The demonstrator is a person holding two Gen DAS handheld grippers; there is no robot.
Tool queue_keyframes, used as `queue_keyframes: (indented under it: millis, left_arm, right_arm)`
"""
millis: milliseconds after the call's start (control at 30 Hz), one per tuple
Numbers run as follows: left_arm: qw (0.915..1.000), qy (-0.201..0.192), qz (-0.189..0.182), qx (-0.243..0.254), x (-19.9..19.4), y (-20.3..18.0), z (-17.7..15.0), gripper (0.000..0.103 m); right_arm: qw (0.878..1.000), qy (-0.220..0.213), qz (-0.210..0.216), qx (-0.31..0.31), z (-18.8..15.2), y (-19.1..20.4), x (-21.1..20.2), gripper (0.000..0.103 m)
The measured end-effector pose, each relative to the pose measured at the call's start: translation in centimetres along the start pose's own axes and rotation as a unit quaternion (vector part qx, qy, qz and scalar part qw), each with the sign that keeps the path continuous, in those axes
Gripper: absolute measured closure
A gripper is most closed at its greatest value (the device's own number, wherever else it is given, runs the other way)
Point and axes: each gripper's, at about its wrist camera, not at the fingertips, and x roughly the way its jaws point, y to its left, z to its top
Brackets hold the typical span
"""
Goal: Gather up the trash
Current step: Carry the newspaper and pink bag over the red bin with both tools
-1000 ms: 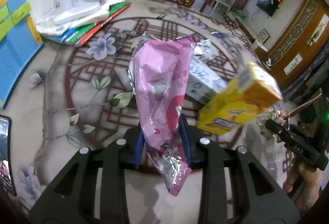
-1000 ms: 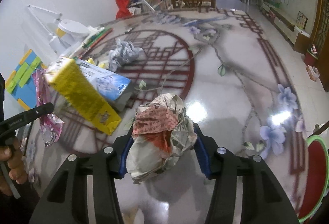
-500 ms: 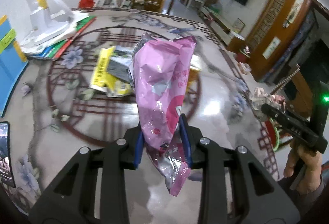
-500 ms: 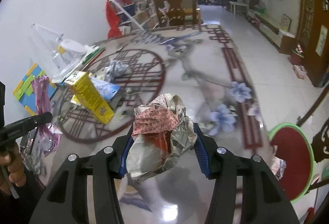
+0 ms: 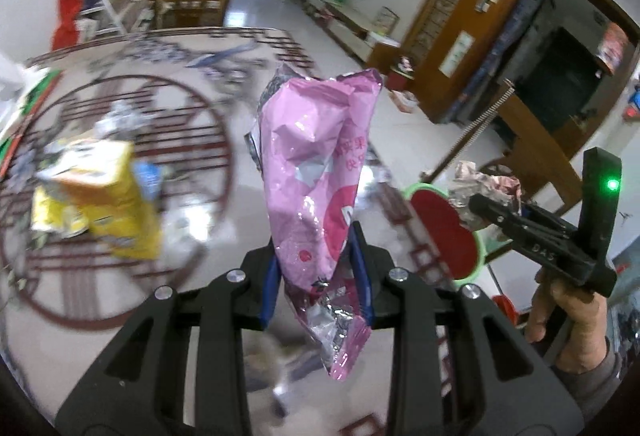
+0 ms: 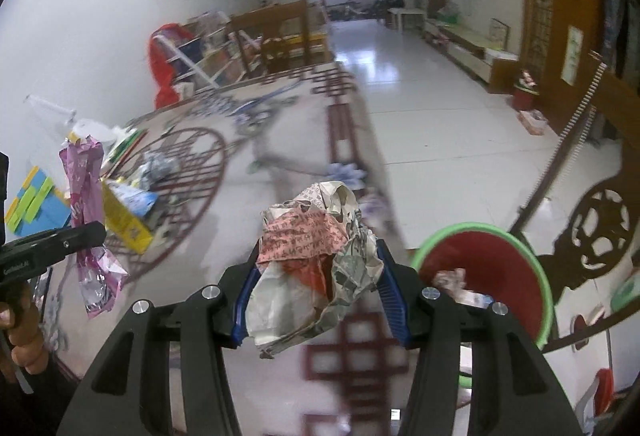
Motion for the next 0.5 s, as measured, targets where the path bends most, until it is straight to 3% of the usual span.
queue_keyframes:
  millis: [267,500]
  left_arm:
    - [0.9976,0.025,-0.052,0.040,4.1,-6.1,1.5,0.073]
    - [0.9897,0.046,-0.108,0.082,8.5,-11.7,2.7,0.073]
  right_arm:
    - [0.999,-0.013,-0.033,0.037,0.1,-5.9,-1.9,0.053]
    - [0.996,-0.019,-0.063,0.065,-0.2,-10.6,-2.9,0.053]
